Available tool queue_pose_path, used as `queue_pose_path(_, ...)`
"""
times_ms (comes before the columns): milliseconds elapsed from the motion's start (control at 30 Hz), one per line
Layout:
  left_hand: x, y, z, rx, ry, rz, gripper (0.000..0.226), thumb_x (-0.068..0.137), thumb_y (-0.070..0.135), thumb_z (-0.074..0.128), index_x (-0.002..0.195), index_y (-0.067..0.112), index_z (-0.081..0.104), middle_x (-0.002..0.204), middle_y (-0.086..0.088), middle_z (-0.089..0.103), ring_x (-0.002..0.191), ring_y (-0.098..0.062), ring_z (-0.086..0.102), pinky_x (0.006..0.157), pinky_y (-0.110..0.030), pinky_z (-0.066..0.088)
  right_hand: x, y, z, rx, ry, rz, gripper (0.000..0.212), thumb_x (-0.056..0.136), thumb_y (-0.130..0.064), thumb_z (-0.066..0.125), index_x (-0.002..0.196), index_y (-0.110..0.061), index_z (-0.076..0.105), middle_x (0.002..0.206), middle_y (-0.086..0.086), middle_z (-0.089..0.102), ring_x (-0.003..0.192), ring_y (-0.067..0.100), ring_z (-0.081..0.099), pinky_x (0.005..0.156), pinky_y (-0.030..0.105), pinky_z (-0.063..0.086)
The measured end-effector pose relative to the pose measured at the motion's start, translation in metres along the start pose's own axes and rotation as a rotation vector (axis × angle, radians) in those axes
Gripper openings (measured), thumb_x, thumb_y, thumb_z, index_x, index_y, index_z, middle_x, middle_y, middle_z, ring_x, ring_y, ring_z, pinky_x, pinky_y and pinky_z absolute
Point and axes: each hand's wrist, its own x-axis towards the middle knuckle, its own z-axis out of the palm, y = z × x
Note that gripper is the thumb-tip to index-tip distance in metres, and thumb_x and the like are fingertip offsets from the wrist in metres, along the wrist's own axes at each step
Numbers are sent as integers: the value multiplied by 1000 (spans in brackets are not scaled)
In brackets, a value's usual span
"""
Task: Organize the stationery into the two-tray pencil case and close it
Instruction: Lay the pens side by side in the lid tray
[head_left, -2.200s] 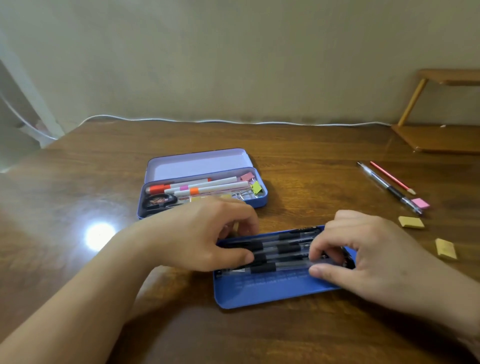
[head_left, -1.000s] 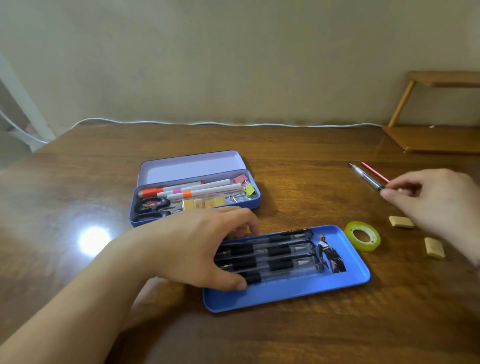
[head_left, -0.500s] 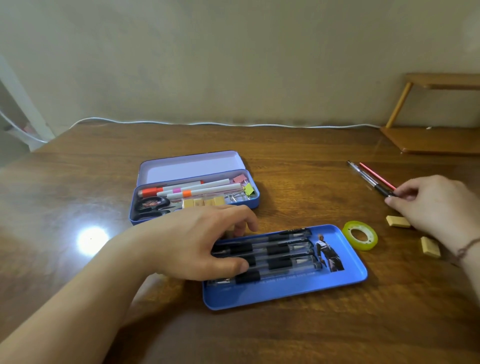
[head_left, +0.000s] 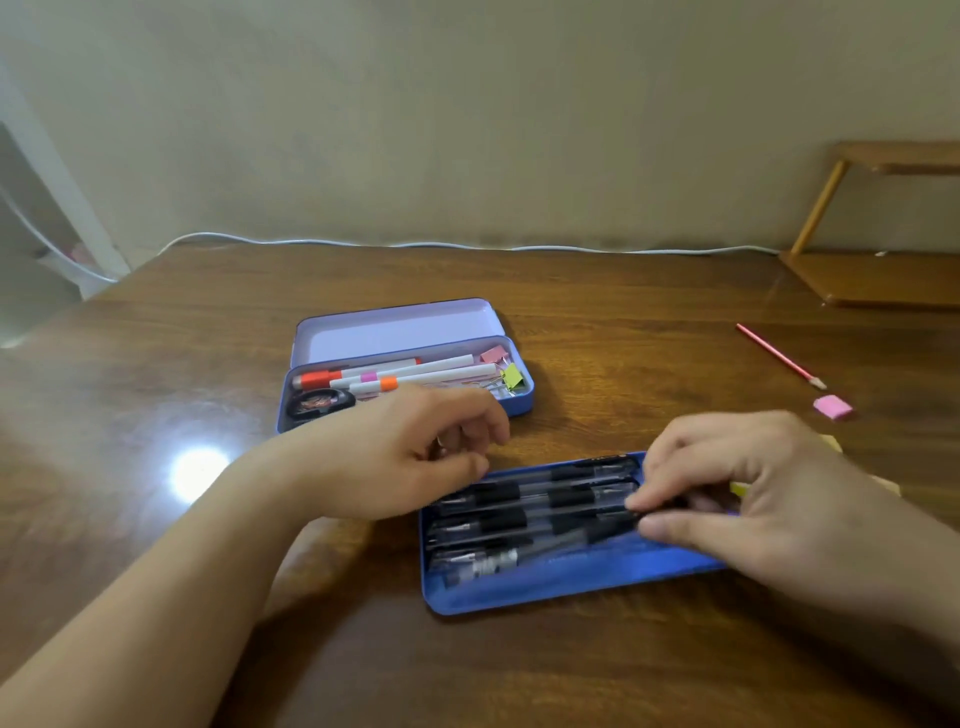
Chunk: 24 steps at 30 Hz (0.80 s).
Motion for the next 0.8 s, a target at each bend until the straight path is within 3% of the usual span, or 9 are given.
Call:
queue_pose_path(167,0,5,3,105,-20,78,28,86,37,66,112,35,57,94,16,60,80,-12,57,69,-23,47,-1,-1,15,-79,-47,-20,10,79,-28,77,86,-34,75,91,-21,63,81,2,63,59,7,44)
queue_pose_path(333,-2,8,4,203,-72,101,60,69,64,70,120,43,48,105,24,55,93,4,53,76,-11,43,-2,-4,15,-249,-106,-13,12,78,-48,64,84,-38,68,84,-24,61,79,-2,60,64,19,48)
queue_pose_path(500,-1,13,8,260,-90,106,73,63,72,70,124,47,40,113,26,51,100,3,55,83,-27,50,-1,-6,17,-318,-76,-12,16,74,-52,61,84,-39,62,82,-22,58,78,-2,56,61,19,43)
queue_pose_path(667,-2,16,9,223,-143,129,95,61,75,70,142,49,25,127,31,41,120,7,45,98,-24,44,0,-5,8,-261,-111,46,31,74,-67,56,91,-43,64,88,-24,61,85,-2,58,66,17,43)
queue_pose_path(733,-2,18,11,239,-157,142,104,59,77,70,145,50,18,130,35,34,125,10,37,103,-22,40,2,2,-9,-141,2,122,32,73,-70,57,91,-45,67,89,-23,66,84,1,61,63,16,46)
queue_pose_path(800,-3,19,13,254,-164,155,109,57,78,71,146,52,12,133,33,30,127,9,33,105,-24,38,3,22,-32,-131,293,205,26,72,-67,61,86,-46,69,82,-26,68,77,-1,62,56,14,45)
